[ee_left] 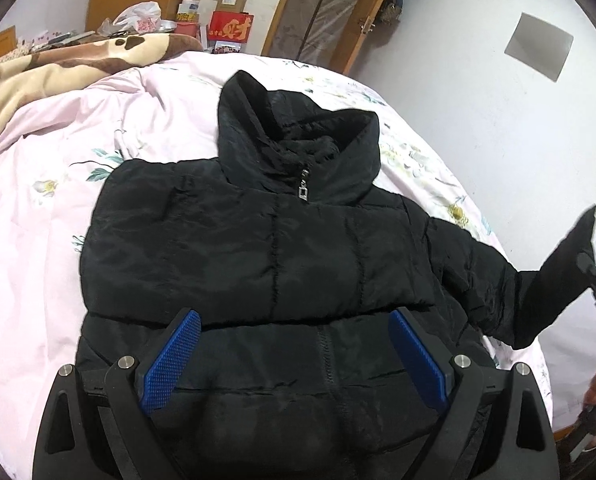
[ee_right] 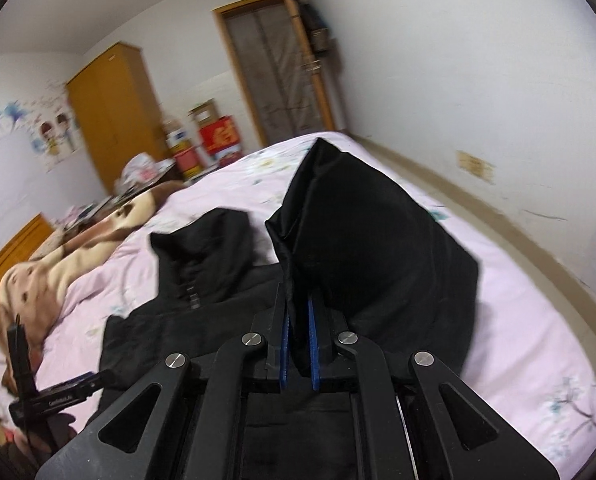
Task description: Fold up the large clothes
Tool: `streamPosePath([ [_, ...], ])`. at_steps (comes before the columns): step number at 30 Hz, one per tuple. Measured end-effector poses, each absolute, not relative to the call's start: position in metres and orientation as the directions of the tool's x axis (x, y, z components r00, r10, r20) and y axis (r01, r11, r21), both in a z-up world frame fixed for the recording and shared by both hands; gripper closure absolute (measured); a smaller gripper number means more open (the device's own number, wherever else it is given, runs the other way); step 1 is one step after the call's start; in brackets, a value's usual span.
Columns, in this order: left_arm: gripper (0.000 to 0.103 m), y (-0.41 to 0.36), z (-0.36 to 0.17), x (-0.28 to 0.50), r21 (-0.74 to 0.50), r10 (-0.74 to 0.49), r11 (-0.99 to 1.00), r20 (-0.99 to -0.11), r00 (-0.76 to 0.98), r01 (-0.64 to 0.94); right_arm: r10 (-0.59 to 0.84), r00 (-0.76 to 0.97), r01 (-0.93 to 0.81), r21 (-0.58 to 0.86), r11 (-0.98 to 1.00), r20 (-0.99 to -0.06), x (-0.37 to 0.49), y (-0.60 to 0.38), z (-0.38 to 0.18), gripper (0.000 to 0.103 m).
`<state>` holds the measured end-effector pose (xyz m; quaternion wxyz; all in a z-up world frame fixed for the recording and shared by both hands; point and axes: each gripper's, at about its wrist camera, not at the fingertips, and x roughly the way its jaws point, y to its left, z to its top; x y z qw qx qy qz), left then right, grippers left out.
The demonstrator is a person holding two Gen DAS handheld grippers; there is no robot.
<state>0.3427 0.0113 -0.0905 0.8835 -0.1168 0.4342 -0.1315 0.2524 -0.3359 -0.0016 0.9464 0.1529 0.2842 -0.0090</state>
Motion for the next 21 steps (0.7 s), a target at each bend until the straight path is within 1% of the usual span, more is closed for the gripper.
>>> streamPosePath([
  [3, 0.007, 0.027, -0.087, 0.343, -0.32, -0.324, 0.94, -0.726, 0.607, 0.119, 0.124, 0.825, 0.05, 0.29, 0.956, -0.551, 0.268, -0.303, -0.009, 0.096],
  [7, 0.007, 0.045, -0.09, 0.346, -0.314, -0.313, 0.943, -0.733, 0.603, 0.108, 0.186, 0.798, -0.017, 0.287, 0.958, -0.573, 0.286, -0.261, -0.023, 0.096],
  [13, 0.007, 0.073, -0.098, 0.349, -0.353, -0.331, 0.932, -0.73, 0.599, 0.084, 0.273, 0.745, -0.093, 0.31, 0.946, -0.608, 0.309, -0.207, -0.05, 0.096],
  [15, 0.007, 0.08, -0.1, 0.35, -0.352, -0.319, 0.934, -0.732, 0.602, 0.066, 0.301, 0.724, -0.118, 0.318, 0.941, -0.62, 0.315, -0.19, -0.058, 0.096],
  [21, 0.007, 0.102, -0.108, 0.357, -0.388, -0.325, 0.921, -0.73, 0.601, 0.027, 0.356, 0.668, -0.184, 0.319, 0.93, -0.654, 0.328, -0.144, -0.08, 0.096],
])
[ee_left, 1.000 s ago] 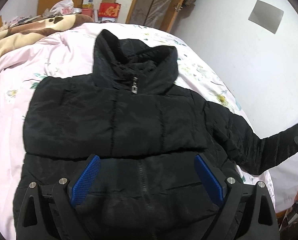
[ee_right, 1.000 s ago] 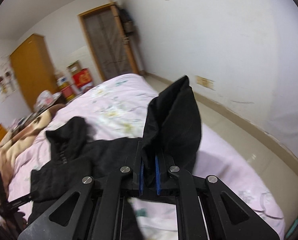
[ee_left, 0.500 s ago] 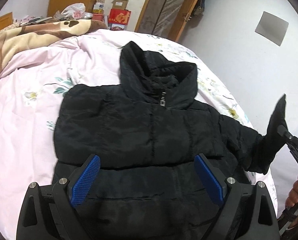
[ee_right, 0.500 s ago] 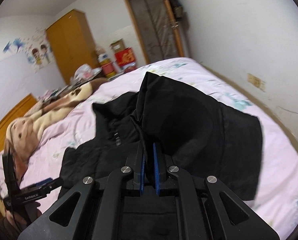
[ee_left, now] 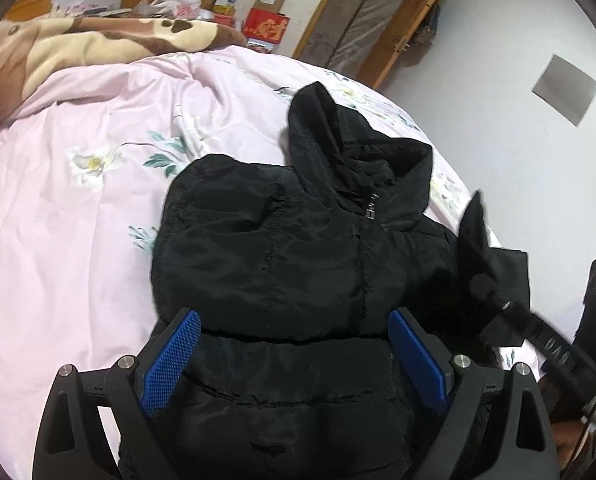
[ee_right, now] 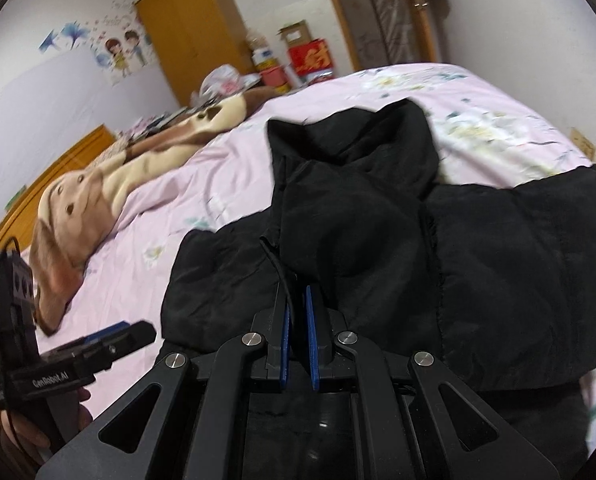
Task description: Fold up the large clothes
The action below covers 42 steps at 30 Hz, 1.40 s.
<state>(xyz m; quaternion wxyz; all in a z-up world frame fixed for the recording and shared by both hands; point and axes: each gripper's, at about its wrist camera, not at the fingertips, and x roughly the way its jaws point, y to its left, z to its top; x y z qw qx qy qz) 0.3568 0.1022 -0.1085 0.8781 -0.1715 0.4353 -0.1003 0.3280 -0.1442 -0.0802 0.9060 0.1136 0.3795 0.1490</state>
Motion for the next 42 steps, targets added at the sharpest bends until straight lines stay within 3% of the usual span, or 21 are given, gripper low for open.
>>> streamPosePath([
  [11, 0.008, 0.105, -0.124, 0.379, -0.45, -0.377, 0.893, -0.725, 0.577, 0.018, 0.427, 0.575, -0.18, 0.401, 0.898, -0.698, 0.35, -0.13, -0.117, 0.094],
  [12, 0.008, 0.103, -0.124, 0.382, -0.457, -0.385, 0.889, -0.724, 0.572, 0.021, 0.433, 0.573, -0.179, 0.409, 0.895, -0.696, 0.35, -0.133, -0.117, 0.09],
  [14, 0.008, 0.098, -0.125, 0.39, -0.486, -0.418, 0.873, -0.714, 0.561, 0.032, 0.447, 0.571, -0.18, 0.426, 0.887, -0.689, 0.348, -0.14, -0.117, 0.073],
  [15, 0.008, 0.097, -0.127, 0.394, -0.506, -0.437, 0.862, -0.707, 0.556, 0.035, 0.449, 0.575, -0.174, 0.434, 0.884, -0.684, 0.346, -0.145, -0.115, 0.051],
  [16, 0.008, 0.094, -0.129, 0.399, -0.518, -0.446, 0.855, -0.707, 0.549, 0.028, 0.449, 0.583, -0.168, 0.44, 0.882, -0.677, 0.345, -0.149, -0.114, 0.042],
  [23, 0.008, 0.061, -0.146, 0.427, -0.529, -0.482, 0.848, -0.736, 0.475, 0.04, 0.466, 0.61, -0.118, 0.508, 0.853, -0.641, 0.332, -0.193, -0.103, 0.041],
  [31, 0.009, 0.013, -0.156, 0.444, -0.438, -0.427, 0.895, -0.788, 0.442, 0.085, 0.294, 0.705, 0.028, 0.439, 0.898, -0.645, 0.324, -0.266, -0.088, 0.041],
  [33, 0.028, 0.006, -0.156, 0.445, -0.406, -0.396, 0.911, -0.8, 0.45, 0.079, 0.246, 0.716, 0.077, 0.423, 0.903, -0.654, 0.323, -0.284, -0.087, 0.041],
  [35, 0.067, 0.003, -0.154, 0.445, -0.414, -0.401, 0.907, -0.8, 0.446, 0.073, 0.225, 0.721, 0.093, 0.414, 0.905, -0.655, 0.322, -0.293, -0.088, 0.041],
  [37, 0.079, 0.002, -0.146, 0.443, -0.414, -0.401, 0.907, -0.793, 0.459, 0.078, 0.206, 0.723, 0.112, 0.406, 0.907, -0.659, 0.323, -0.301, -0.088, 0.041],
  [38, 0.089, 0.002, -0.142, 0.442, -0.406, -0.396, 0.91, -0.791, 0.467, 0.084, 0.197, 0.724, 0.12, 0.402, 0.908, -0.661, 0.324, -0.305, -0.088, 0.041],
  [42, 0.093, 0.009, -0.114, 0.436, -0.384, -0.376, 0.917, -0.751, 0.542, 0.104, 0.173, 0.729, 0.143, 0.394, 0.908, -0.663, 0.326, -0.314, -0.089, 0.041],
])
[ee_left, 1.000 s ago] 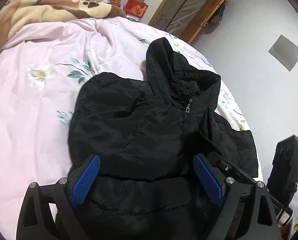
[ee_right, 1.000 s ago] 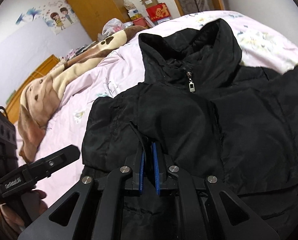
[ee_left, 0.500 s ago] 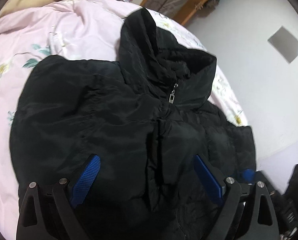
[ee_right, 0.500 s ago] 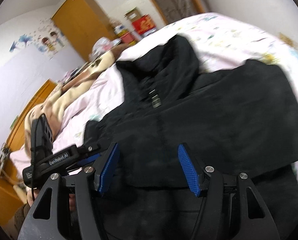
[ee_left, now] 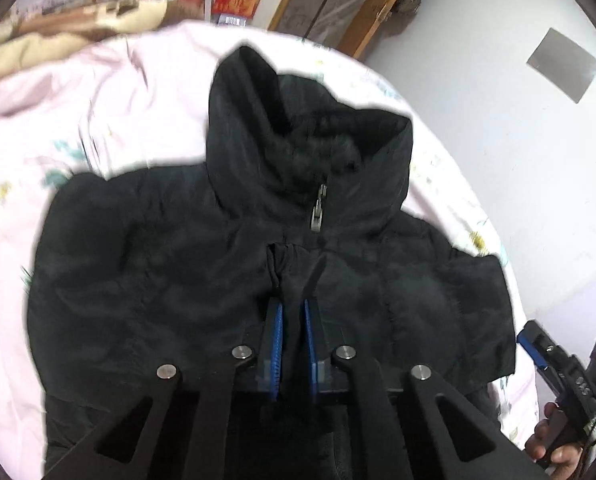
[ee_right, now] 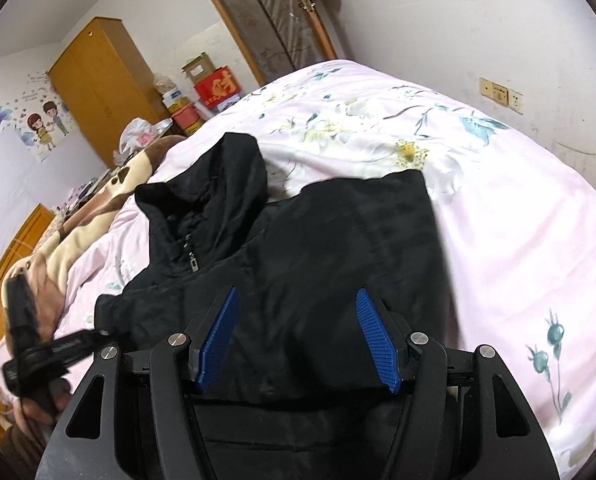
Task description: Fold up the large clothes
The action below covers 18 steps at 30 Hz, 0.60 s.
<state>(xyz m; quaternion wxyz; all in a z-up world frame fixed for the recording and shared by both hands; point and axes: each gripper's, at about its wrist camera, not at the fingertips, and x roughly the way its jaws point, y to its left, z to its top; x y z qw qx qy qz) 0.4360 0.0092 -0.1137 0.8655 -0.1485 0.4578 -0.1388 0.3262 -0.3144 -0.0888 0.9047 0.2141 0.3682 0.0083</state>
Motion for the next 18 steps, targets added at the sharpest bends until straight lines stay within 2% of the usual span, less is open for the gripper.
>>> streamPosePath([
  [8, 0.095, 0.059, -0.075, 0.435, -0.405, -0.324, 0.914, -0.674, 0.664, 0.034, 0.151, 0.736, 0.136, 0.362, 0.922, -0.66, 0.33, -0.314, -0.087, 0.041],
  [14, 0.094, 0.07, -0.112, 0.437, -0.368, -0.271, 0.929, -0.745, 0.609, -0.037, 0.116, 0.711, 0.119, 0.282, 0.952, -0.693, 0.348, -0.299, -0.099, 0.041],
  [18, 0.094, 0.073, -0.133, 0.434, -0.343, -0.24, 0.937, -0.775, 0.585, -0.07, 0.052, 0.685, 0.112, 0.176, 0.978, -0.727, 0.363, -0.295, -0.113, 0.041],
])
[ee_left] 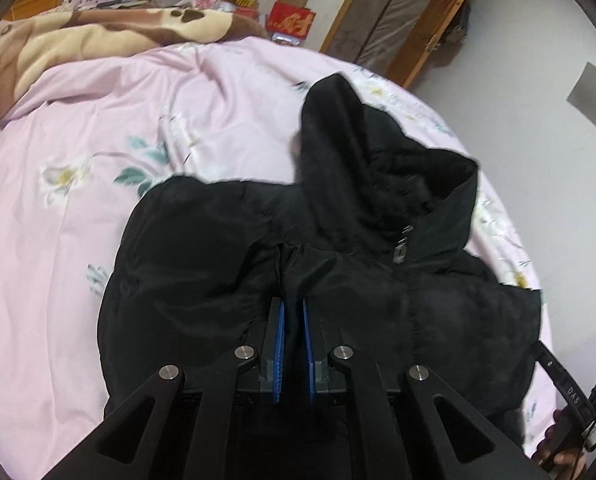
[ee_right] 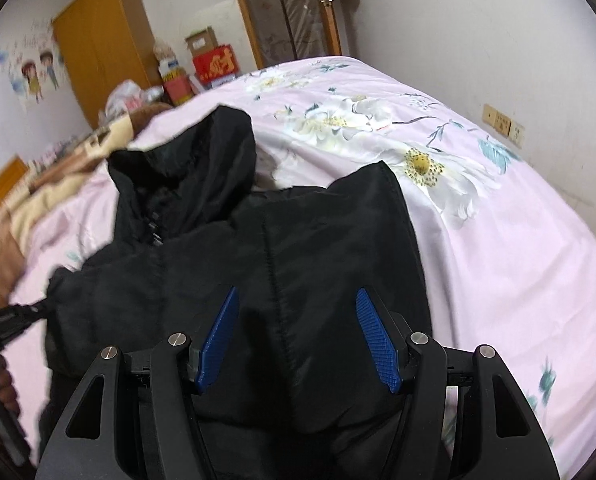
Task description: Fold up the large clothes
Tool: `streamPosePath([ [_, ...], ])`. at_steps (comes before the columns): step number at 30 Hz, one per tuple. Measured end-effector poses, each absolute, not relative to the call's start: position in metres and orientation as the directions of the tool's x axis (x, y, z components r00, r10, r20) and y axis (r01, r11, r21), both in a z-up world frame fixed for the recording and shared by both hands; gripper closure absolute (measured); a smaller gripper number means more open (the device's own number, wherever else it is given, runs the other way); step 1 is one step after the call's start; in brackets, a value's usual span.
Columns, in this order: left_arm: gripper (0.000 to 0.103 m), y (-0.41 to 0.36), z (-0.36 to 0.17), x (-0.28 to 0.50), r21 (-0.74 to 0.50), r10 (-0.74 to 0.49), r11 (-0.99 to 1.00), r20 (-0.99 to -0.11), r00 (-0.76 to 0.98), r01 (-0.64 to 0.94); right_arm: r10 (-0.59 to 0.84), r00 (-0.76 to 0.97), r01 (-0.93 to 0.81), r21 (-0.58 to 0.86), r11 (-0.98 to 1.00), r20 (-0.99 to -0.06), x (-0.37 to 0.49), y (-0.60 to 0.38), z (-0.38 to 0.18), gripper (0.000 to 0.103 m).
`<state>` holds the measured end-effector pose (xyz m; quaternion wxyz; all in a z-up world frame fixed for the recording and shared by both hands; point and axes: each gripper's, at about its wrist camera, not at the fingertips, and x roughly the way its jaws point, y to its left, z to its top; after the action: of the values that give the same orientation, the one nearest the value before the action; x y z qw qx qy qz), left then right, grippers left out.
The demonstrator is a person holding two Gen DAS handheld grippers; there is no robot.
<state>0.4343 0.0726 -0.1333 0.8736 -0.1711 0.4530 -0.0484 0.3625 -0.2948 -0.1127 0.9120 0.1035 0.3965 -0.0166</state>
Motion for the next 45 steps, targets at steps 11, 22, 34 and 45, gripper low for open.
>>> streamPosePath([
  [11, 0.094, 0.065, -0.169, 0.449, -0.216, -0.131, 0.971, -0.839, 0.529, -0.102, -0.055, 0.589, 0.136, 0.032, 0.99, -0.806, 0.4, -0.307, -0.158, 0.028],
  [22, 0.087, 0.059, -0.147, 0.445, -0.151, -0.106, 0.988, -0.834, 0.542, -0.039, -0.042, 0.613, 0.166, 0.078, 0.983, -0.789, 0.394, -0.316, -0.139, 0.021],
  [34, 0.042, -0.016, -0.132, 0.426, -0.119, -0.188, 0.981, -0.789, 0.584, 0.155, 0.181, 0.645, -0.145, 0.113, 0.983, -0.742, 0.366, -0.247, -0.121, 0.021],
  [45, 0.04, -0.022, -0.175, 0.448, -0.079, -0.153, 0.985, -0.815, 0.559, 0.155, 0.125, 0.551, -0.134, 0.06, 0.989, -0.825, 0.394, -0.24, -0.168, 0.021],
])
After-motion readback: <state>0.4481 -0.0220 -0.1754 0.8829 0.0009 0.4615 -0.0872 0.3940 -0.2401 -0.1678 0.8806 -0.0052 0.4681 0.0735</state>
